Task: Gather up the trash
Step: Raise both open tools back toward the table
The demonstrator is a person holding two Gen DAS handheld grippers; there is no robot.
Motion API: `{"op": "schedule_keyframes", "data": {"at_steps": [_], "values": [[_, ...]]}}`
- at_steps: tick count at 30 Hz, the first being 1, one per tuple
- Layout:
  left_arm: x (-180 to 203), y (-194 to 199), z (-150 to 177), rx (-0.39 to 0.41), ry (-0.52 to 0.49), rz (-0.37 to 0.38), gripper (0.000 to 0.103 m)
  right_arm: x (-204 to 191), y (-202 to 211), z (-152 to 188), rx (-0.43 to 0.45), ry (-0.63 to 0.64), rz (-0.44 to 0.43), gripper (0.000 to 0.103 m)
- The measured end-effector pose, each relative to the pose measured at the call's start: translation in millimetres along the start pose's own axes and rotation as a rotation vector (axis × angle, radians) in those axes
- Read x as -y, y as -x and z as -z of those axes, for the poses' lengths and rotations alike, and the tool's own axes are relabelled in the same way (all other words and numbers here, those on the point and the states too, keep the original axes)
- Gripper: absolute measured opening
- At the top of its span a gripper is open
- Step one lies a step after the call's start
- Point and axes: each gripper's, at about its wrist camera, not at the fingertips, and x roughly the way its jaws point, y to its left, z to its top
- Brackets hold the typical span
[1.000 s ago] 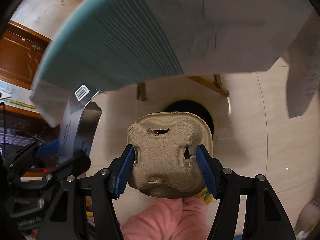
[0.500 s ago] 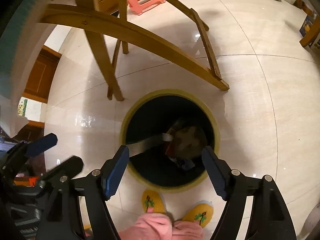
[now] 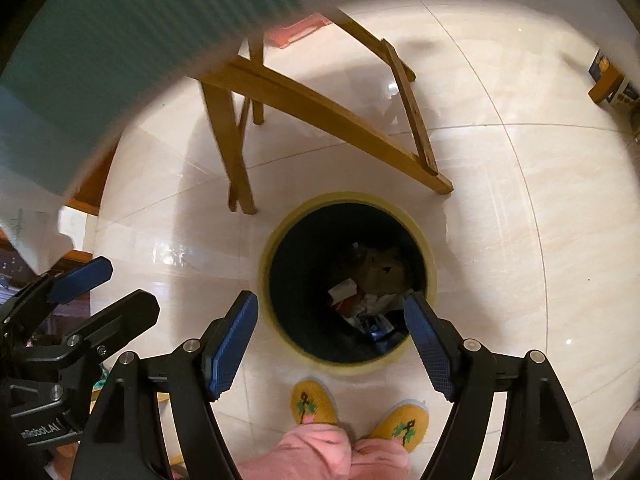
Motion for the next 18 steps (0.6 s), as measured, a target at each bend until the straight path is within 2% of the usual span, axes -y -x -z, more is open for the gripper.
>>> {"op": "schedule_keyframes", "data": {"at_steps": [4, 12, 18], "values": [[5, 50, -4, 0.019, 0.008, 0.002, 0.078, -16, 47, -1, 0.01, 0.015, -0.018, 0.077], [20, 179, -22, 0.118, 0.0, -0.016, 0.078, -51, 171, -5, 0.051, 0.089, -0.063, 0.077], [31, 271, -42, 0.226, 0.002, -0.087, 0.078, -64, 266, -19, 0.139, 0.127, -0.096, 0.077]]}}
